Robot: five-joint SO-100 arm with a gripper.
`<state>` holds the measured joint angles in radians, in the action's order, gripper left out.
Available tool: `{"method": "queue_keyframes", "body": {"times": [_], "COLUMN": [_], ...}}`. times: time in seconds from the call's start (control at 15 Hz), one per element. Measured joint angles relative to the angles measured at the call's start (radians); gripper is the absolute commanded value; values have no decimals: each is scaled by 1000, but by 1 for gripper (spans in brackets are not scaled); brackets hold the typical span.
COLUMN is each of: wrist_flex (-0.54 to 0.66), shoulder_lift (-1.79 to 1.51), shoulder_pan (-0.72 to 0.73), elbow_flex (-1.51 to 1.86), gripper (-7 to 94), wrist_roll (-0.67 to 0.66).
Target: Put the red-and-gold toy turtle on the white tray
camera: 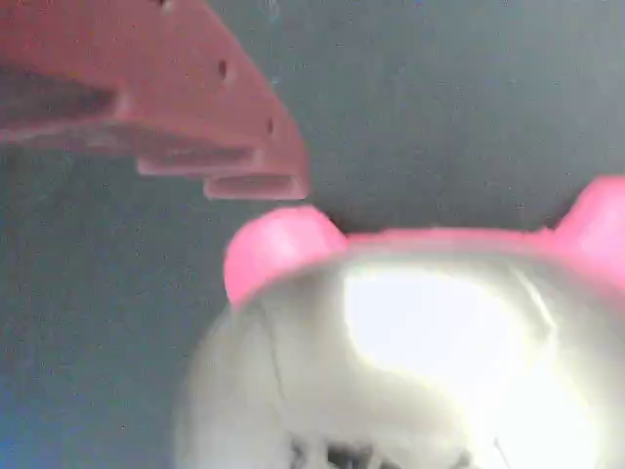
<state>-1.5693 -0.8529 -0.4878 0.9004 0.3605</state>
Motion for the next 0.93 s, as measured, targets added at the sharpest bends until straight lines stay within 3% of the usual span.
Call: {"method": "queue_keyframes", "body": {"times": [0.6,0.8,0.93], "wrist_flex": [83,114,123], "shoulder_lift": [112,123,123], "shoulder_pan": [31,41,43], "elbow_flex": [-40,-40,-40], "gripper": [62,54,43], "wrist_roll": [52,55,55]}}
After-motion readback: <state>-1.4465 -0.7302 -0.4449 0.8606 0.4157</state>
